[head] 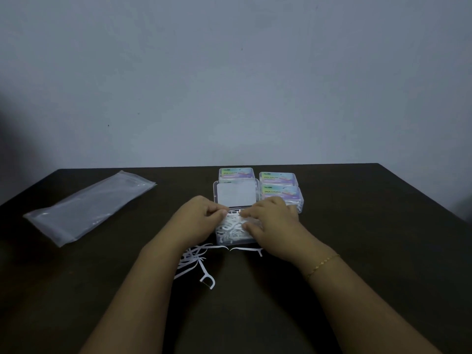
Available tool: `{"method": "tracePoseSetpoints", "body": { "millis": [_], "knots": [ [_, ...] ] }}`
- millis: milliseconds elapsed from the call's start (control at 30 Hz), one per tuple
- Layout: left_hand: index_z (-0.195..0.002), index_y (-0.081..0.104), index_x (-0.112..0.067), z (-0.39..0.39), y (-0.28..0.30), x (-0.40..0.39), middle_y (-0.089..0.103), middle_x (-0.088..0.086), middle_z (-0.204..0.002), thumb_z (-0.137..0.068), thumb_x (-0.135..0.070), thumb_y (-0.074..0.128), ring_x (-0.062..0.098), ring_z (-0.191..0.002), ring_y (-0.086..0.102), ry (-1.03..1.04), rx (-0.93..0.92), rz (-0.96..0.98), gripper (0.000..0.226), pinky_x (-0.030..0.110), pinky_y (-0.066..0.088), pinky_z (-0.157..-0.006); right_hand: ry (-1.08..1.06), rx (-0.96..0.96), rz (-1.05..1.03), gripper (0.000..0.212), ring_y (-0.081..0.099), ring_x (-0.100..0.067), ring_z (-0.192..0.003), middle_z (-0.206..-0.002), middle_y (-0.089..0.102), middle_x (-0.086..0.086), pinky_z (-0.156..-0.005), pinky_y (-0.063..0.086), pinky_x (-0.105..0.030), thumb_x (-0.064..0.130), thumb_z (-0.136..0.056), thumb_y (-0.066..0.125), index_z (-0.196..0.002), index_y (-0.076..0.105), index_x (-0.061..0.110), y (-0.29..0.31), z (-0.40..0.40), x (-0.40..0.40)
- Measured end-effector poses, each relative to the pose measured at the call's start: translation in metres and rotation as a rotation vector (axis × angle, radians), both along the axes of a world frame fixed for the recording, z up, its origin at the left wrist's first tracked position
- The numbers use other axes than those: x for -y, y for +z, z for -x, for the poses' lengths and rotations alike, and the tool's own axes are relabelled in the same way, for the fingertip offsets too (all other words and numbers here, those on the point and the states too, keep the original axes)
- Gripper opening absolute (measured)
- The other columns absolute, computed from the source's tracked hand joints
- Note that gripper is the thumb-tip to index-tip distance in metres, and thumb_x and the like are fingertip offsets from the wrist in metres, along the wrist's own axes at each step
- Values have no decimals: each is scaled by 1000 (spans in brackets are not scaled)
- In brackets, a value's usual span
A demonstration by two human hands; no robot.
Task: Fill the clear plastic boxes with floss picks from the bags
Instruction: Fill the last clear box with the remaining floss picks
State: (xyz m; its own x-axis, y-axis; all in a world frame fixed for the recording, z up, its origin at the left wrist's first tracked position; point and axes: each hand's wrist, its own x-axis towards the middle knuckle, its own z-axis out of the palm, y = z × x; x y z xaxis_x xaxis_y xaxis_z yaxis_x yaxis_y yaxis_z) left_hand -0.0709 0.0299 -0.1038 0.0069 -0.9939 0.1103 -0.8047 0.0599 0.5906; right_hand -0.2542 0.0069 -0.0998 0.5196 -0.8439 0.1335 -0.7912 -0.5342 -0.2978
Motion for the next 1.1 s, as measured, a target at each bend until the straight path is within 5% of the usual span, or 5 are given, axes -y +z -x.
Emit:
{"method": "tracePoseSetpoints", "body": {
  "millis": [200,300,567,833,1100],
  "knots": [
    [-109,67,-29,-8,8,-6,64,-12,-104,-93,-29,56,3,-88,58,193,-37,-9,20,26,46,-74,-47,-12,40,33,34,-16,-122,-128,53,5,-100,27,-40,43,-94,47,-123,59,32,2,1,3],
    [-94,65,-25,-16,11,-10,65,-7,-98,-92,-33,58,12,-83,61,285,-42,-131,11,32,50,-79,-48,-24,61,31,35,-16,-120,-123,55,6,-98,27,-39,44,-94,48,-119,62,33,1,0,3],
    [-80,73,-19,-7,12,-13,66,-6,-64,-86,-17,68,-1,-45,55,236,-216,-167,9,14,38,-44,5,-85,122,35,39,-17,-115,-120,57,5,-95,29,-39,45,-96,42,-119,64,31,1,-4,-1],
    [-79,70,-21,8,6,-8,67,-7,-75,-84,-19,70,3,-64,57,204,-205,-62,5,17,39,-53,-78,13,149,38,43,-15,-113,-118,59,6,-95,30,-36,50,-91,51,-122,61,30,-3,-6,1],
    [-107,68,-27,8,2,-5,63,-6,-95,-72,-45,78,6,-84,60,35,-55,-73,40,21,44,-69,-34,13,-25,56,22,-17,-134,-147,32,8,-106,20,-44,49,-94,45,-145,26,38,-7,2,8]
  ]
}}
